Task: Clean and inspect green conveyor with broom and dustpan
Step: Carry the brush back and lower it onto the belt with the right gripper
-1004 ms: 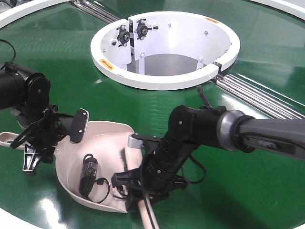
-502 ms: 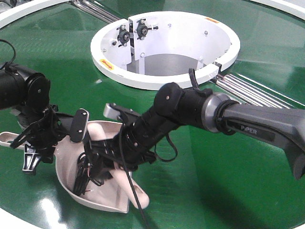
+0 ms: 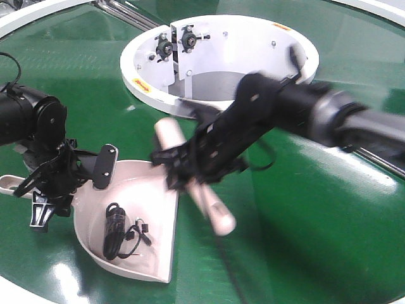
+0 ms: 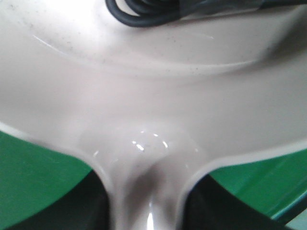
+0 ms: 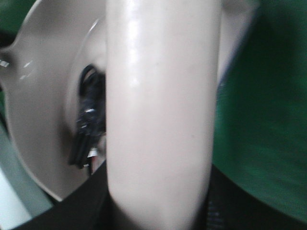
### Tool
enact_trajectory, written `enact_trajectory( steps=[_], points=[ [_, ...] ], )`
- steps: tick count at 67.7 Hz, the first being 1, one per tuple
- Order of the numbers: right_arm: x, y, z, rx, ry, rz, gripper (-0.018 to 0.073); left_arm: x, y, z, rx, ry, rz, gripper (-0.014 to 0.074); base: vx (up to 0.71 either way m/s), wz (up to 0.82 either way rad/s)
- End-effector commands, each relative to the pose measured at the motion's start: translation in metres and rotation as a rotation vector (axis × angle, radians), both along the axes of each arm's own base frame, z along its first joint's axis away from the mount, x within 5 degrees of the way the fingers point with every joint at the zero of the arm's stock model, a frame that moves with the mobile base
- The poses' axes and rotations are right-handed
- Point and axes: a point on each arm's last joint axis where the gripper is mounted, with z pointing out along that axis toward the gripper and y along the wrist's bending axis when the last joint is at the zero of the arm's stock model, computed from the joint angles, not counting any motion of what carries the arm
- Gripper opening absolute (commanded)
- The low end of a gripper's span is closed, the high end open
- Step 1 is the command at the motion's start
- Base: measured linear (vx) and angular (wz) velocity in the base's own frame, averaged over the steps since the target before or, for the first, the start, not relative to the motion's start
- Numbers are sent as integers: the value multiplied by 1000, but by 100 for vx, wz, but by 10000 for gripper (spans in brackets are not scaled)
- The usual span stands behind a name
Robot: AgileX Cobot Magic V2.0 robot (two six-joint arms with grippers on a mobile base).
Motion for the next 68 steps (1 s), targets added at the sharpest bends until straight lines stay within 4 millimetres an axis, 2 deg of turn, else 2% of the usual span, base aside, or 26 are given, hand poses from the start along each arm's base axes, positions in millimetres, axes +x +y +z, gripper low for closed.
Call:
enact_trajectory(
  steps=[1,9,16,26,33,48,58,68],
  points=[
    [-1,-31,57,18,-146,-56,-2,1,-2,21,-32,-80,12,-8,0,0],
    [-3,-67,70,-14,-163,-101,-2,1,-2,21,-32,-80,12,-8,0,0],
    [-10,-102,71,-31,-188,-159,-2,1,-2,21,-32,-80,12,-8,0,0],
    [-31,-151,56,-65,-189,-265,-2,1,-2,21,-32,-80,12,-8,0,0],
    [-47,-174,42,-102,-184,-296,-2,1,-2,21,-32,-80,12,-8,0,0],
    [-73,-204,10,-227,-121,-293,-2,1,-2,21,-32,-80,12,-8,0,0],
    [-83,-210,-9,-307,-80,-258,-2,1,-2,21,-32,-80,12,-8,0,0],
    [-84,-211,-14,-318,-69,-257,-2,1,-2,21,-32,-80,12,-8,0,0]
  ],
)
